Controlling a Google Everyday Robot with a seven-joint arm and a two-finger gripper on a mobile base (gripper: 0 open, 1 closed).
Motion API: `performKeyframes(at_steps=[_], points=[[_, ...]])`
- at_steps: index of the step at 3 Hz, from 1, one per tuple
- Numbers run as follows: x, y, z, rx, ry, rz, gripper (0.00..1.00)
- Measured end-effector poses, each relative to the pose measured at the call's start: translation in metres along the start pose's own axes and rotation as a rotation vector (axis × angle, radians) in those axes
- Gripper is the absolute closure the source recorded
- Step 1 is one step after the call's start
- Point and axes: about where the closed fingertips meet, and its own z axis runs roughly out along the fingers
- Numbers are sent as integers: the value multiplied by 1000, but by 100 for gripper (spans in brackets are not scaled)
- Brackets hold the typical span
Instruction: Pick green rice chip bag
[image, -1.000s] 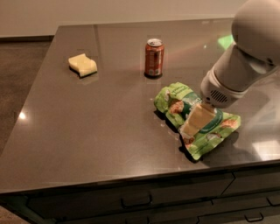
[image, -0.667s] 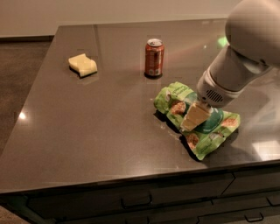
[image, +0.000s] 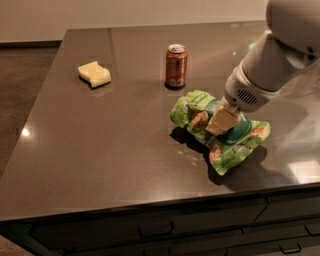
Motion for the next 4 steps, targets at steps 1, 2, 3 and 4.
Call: performKeyframes(at_steps=[1,2,3,4], points=[[-24,5,-28,-37,-83,-59,100],[-49,12,-56,-76,-158,-136,100],[-70,21,-78,-102,-210,-218,100],[-86,28,-89,-122,-243,-287,100]])
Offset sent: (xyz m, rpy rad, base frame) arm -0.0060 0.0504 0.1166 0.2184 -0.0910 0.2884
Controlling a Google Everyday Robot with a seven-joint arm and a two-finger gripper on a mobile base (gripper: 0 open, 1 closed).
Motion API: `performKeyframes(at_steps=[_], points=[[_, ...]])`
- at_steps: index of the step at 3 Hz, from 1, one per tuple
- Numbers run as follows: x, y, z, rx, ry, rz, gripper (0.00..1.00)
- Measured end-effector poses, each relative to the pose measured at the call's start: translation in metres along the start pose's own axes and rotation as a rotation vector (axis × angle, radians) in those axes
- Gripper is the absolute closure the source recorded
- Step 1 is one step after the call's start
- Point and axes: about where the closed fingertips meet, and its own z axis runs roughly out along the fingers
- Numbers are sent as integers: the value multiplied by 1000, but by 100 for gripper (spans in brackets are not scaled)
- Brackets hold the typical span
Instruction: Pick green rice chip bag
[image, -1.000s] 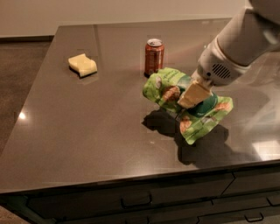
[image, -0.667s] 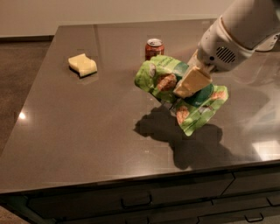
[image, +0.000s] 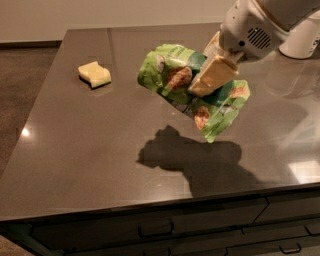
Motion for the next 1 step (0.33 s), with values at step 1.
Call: performKeyframes(at_steps=[1], points=[[-2,0,-1,0,-3,-7,100]])
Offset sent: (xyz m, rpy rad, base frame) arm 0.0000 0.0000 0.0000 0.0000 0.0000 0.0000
